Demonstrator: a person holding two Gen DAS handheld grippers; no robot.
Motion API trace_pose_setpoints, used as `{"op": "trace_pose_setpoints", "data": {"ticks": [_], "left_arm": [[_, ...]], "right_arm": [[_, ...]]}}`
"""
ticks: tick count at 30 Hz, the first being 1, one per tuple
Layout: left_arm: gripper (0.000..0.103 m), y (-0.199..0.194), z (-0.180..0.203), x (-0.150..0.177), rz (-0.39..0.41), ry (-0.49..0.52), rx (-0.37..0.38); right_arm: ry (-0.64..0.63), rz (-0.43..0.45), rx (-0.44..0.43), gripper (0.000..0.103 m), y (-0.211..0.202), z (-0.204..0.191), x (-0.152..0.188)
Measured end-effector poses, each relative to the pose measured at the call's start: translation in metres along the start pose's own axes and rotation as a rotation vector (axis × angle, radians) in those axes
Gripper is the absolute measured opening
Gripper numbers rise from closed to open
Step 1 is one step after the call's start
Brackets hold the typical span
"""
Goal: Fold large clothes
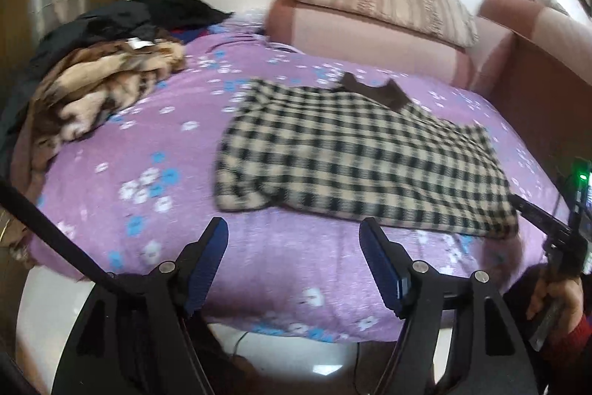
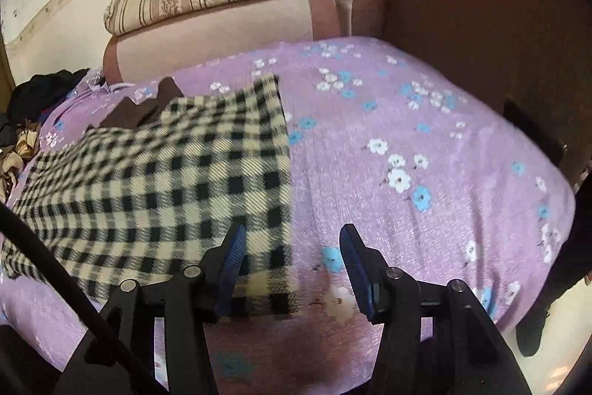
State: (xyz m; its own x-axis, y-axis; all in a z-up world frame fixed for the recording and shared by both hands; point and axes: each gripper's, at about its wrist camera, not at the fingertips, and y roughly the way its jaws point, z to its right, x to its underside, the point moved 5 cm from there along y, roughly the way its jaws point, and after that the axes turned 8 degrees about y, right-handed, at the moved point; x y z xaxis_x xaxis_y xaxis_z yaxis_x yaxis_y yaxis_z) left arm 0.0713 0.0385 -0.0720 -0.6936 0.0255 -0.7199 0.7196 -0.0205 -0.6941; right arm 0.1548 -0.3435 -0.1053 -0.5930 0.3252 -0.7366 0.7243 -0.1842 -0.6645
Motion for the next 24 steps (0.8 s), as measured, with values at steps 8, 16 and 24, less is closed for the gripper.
{"op": "trace_pose_setpoints", "data": {"ticks": [8, 16, 24], "left_arm": [[0.072, -0.026, -0.030, -0.010, 0.055, -0.072, -0.136], [0.085, -0.037, -0.033, -0.020, 0.115, -0.091, -0.236], [0.085, -0.011, -0.023, -0.014, 0.014, -0.032, -0.264]], "right_arm": [[-0.253, 0.076, -0.156, 0.057, -0.026, -0.113, -0.016], [-0.346, -0.029, -0.312, 0.057, 0.022, -0.195, 0.001], [-0.363, -0.111, -0.293, 0.057, 0.055, -0.166, 0.031]]}}
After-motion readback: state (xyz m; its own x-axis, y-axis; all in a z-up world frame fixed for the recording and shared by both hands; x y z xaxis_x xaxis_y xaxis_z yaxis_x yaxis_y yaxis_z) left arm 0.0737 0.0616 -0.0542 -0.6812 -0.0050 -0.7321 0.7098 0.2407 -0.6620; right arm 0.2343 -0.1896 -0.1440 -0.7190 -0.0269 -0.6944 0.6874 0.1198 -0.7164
